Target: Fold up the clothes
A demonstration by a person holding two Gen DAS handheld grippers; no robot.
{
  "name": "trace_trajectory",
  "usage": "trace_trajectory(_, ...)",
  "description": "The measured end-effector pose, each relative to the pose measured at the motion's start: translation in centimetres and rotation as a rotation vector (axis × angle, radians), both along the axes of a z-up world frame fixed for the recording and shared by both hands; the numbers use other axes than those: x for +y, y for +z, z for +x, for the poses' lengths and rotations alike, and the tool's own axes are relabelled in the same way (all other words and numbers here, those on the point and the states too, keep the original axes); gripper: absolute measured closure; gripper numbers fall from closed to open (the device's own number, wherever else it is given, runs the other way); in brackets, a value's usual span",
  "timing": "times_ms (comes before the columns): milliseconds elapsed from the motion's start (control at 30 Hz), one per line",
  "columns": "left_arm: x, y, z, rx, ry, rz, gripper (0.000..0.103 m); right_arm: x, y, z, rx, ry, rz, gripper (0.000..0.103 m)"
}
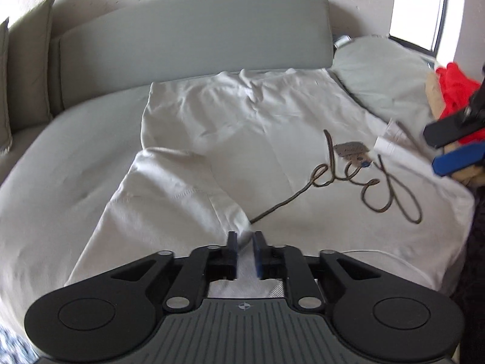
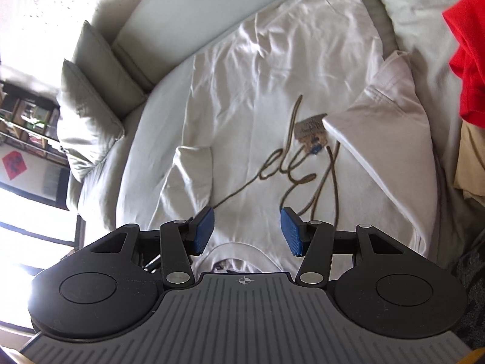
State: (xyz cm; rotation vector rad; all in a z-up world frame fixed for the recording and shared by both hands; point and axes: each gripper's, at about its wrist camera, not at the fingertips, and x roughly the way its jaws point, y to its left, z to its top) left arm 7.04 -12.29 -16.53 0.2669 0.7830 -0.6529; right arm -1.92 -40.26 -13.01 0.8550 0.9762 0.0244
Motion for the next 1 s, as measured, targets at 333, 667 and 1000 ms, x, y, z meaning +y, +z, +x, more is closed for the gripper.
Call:
trace_trajectory(333, 12.3, 5.0, 2.0, 0.046, 0.432, -0.314, 0.059, -1.4, -3.6, -0.8, 0.105, -0.029, 0.017, 0.048)
trace_trajectory(667, 13.6, -0.6, 7.7, 0.383, 0.502, -0.374, 0.090, 0.5, -2.6, 0.2, 0.090, 0.029, -0.038, 0.048)
trace_trajectory(1000, 14.1, -0.2, 5.3, 0.315, 0.591, -0.243, 0.095, -3.0, -1.4, -1.5, 0.062, -0.038, -0.124, 0.048)
